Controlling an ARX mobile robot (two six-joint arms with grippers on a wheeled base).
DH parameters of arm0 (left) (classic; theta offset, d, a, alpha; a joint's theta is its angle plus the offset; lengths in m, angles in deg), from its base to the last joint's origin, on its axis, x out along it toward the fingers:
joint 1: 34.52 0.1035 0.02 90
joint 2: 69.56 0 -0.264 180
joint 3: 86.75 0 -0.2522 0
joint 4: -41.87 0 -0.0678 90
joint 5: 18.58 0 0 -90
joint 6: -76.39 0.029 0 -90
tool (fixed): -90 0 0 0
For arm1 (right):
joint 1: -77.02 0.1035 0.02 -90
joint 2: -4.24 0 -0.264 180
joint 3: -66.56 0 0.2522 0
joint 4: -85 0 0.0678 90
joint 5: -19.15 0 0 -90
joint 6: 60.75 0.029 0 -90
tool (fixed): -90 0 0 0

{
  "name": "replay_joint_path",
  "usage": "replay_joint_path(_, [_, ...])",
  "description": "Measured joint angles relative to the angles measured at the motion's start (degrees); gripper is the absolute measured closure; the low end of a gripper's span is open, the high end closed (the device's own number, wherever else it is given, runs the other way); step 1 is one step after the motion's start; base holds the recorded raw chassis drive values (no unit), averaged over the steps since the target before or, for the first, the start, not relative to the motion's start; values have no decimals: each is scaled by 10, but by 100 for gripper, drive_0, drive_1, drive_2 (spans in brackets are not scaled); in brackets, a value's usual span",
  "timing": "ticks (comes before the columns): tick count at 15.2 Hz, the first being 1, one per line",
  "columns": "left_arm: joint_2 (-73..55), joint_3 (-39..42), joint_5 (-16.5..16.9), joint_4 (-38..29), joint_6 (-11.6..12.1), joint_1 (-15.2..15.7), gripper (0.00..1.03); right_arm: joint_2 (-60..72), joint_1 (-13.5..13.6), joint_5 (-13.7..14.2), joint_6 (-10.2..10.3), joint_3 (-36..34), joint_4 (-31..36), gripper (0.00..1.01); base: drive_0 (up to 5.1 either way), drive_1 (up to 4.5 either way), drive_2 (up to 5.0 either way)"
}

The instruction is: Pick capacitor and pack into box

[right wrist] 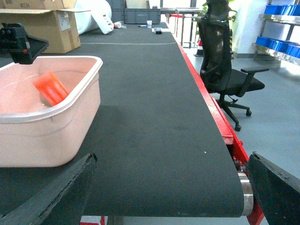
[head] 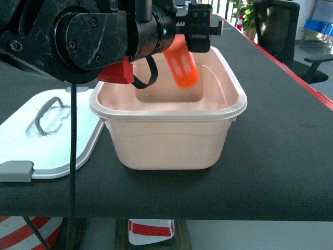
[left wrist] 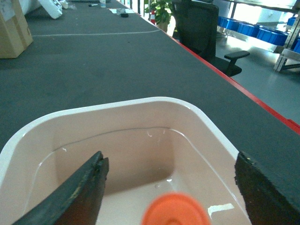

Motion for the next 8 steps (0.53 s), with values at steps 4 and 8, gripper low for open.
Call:
replay_joint_path(4, [5,20,3,-56,3,19,5,0,0,0,0,0,0,3,0,0,0])
replay_joint_path(8, [91,128,6,-108,9,144,5,0,0,0,0,0,0,3,0,0,0])
